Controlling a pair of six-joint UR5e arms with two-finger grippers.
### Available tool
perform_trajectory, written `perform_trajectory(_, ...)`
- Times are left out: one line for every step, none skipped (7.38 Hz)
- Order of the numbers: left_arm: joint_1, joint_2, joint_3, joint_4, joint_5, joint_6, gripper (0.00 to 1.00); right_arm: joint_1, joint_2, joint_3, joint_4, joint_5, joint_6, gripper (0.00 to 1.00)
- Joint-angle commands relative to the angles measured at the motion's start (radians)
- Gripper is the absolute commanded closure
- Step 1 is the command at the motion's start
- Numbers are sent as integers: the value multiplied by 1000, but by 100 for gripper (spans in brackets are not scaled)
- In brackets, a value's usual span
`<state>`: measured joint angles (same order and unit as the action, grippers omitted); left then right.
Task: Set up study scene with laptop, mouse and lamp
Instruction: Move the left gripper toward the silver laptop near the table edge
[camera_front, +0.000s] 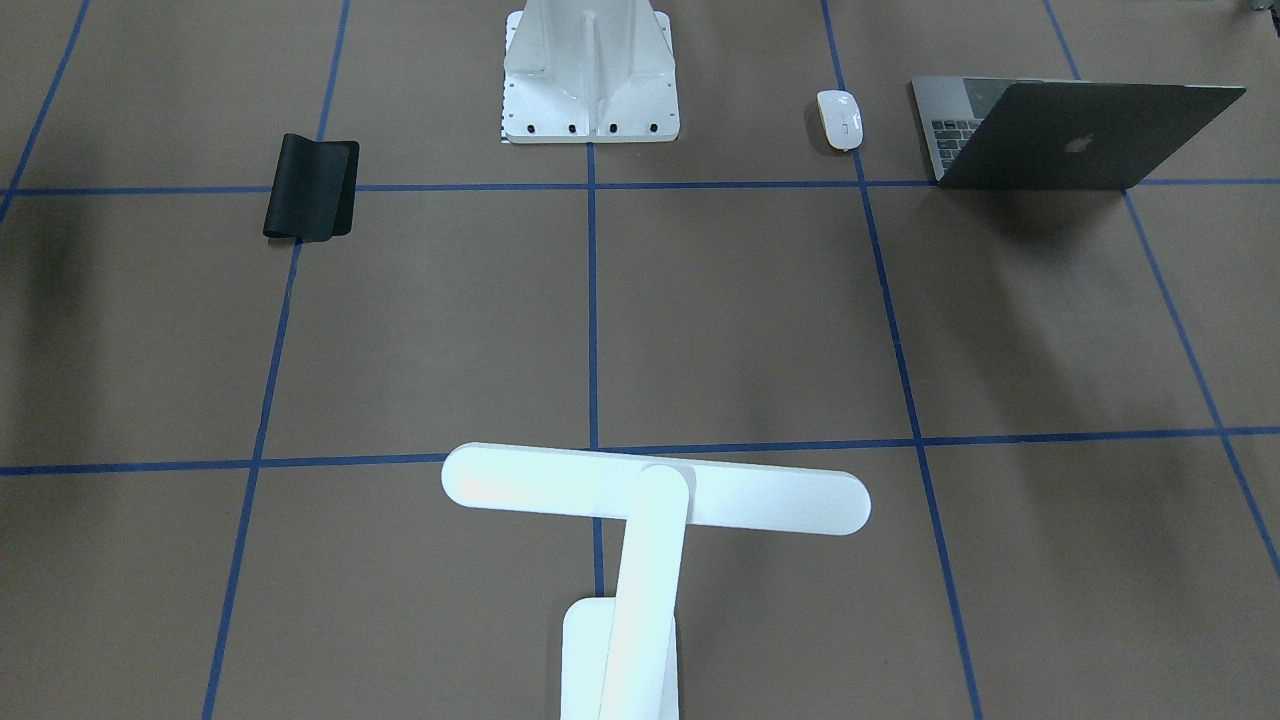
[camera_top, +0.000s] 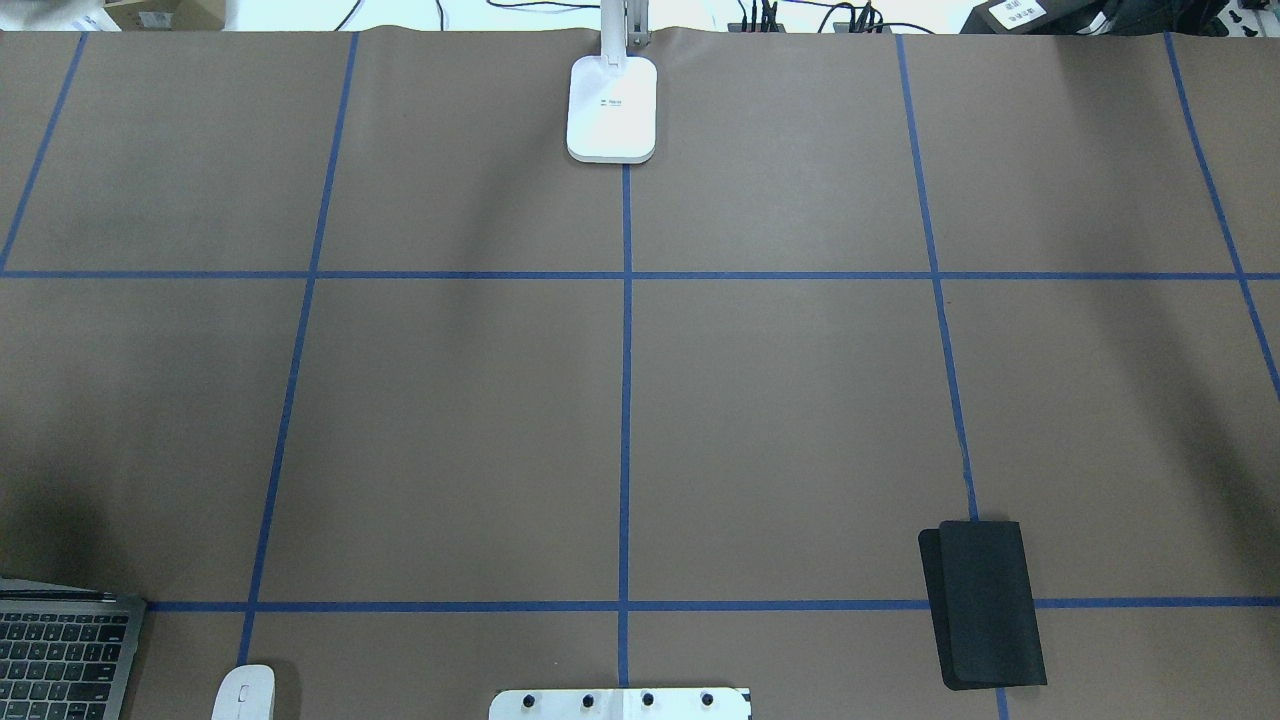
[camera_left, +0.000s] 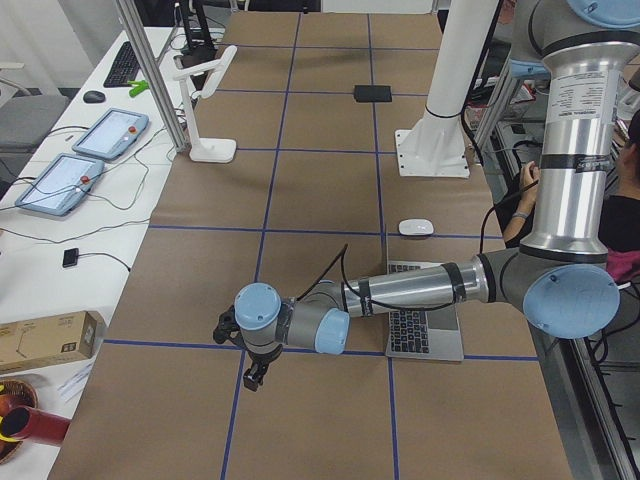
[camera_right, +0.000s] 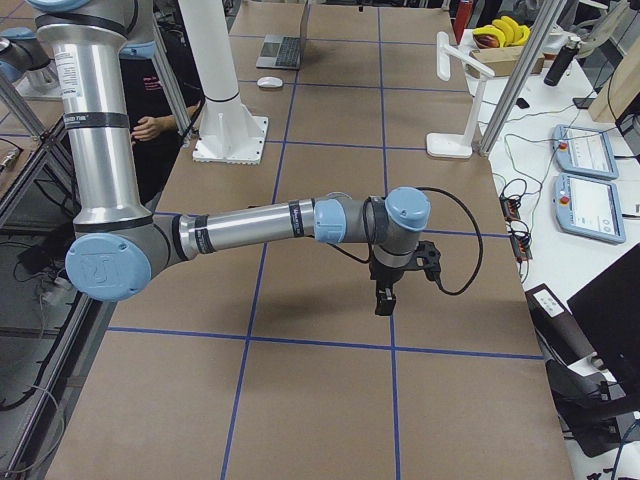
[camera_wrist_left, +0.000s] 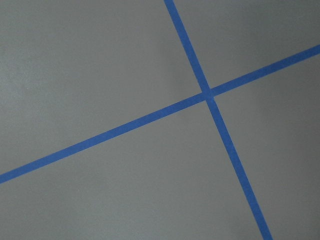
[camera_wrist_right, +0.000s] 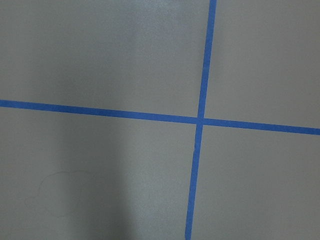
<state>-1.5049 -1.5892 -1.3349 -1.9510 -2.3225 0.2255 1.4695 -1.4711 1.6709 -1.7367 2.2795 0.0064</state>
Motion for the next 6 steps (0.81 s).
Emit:
perform_trajectory(0, 0, -1, 1, 0, -2, 0, 5, 8, 6, 0, 14, -38, 1)
perform_trajectory(0, 0, -18, 0, 0, -47, 0, 5, 2, 10, 2, 43, -39, 1)
perform_trajectory(0, 0, -82, 4, -5, -127, 0, 5, 9, 45, 3, 43, -49, 1)
perform_trajectory(2, 11, -154, 16, -68, -241, 0, 0, 2, 103, 3, 46, -46, 1)
perform_trajectory(14, 30, -238, 15, -108, -350, 0, -11, 3, 137, 2, 54, -42, 1)
perform_trajectory(72, 67, -316, 15, -112, -373, 0, -18, -3, 138, 0, 81, -42, 1)
